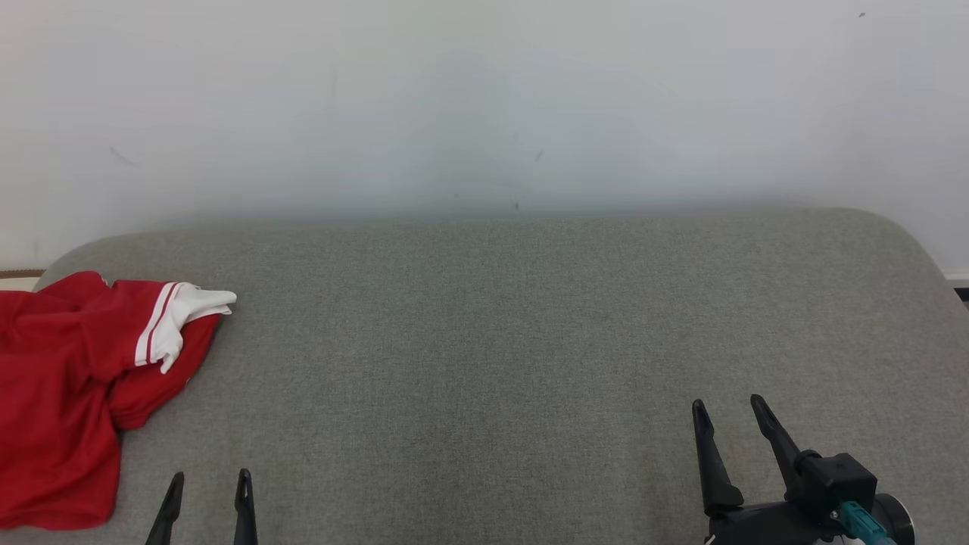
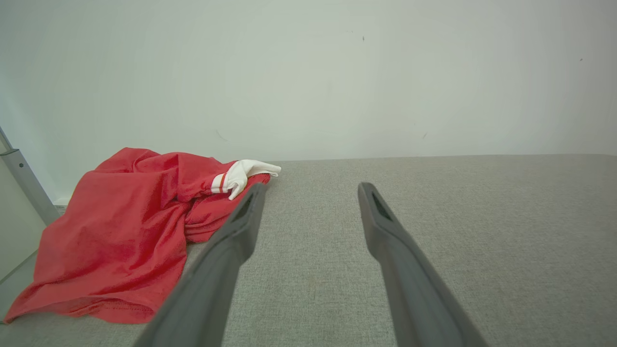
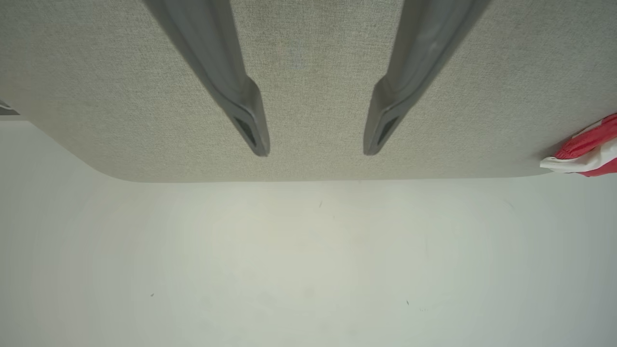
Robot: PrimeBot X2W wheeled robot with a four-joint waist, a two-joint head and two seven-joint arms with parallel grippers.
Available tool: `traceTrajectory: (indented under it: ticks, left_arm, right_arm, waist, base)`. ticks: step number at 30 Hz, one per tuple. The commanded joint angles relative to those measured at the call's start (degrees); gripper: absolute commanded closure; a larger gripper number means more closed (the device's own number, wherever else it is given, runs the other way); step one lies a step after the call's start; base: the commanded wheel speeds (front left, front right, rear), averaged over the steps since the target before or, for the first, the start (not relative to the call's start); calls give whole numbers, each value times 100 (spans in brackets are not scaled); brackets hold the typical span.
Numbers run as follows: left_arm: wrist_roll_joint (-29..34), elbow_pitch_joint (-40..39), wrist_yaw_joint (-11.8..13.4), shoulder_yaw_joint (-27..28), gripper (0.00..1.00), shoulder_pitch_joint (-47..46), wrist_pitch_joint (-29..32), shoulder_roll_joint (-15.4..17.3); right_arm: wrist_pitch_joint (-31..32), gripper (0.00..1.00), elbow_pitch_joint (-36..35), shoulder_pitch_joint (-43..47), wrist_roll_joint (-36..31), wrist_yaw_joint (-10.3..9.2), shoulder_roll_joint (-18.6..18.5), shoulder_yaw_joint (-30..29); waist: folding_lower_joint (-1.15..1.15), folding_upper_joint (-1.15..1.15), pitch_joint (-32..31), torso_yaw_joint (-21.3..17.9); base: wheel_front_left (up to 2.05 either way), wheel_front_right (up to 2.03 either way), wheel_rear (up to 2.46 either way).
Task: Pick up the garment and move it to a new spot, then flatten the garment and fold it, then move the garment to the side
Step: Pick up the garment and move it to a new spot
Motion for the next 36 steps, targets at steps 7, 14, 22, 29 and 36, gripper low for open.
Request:
traceTrajectory:
  ticks: [7,14,22,29,36]
  left_arm:
    - [-101,-10,84,16,0,73,30,31]
    - [-107,-31,97,4,0,0,99,78]
    - [-96,-22,183,42,0,-40,201,113]
    - [-59,-82,245,27,0,-22,319,143]
    - [-91,-108,283,57,0,30,424,212]
  right_arm:
    - [-8,0,9,56,174,2,-28,9]
    - [-28,0,27,52,370,2,-26,-20]
    - [-78,0,110,76,486,2,-26,20]
    - [-121,0,172,121,576,2,-26,42]
    - [-179,0,264,98,650,2,-26,131]
  waist:
    - [0,0,1,24]
    - [0,0,42,195]
    - [0,0,37,576]
    - [0,0,-10,1022]
    - [0,0,-85,1484]
  base:
    - [0,0,0]
    - [0,0,0]
    - [0,0,0]
    - [0,0,0]
    - [0,0,0]
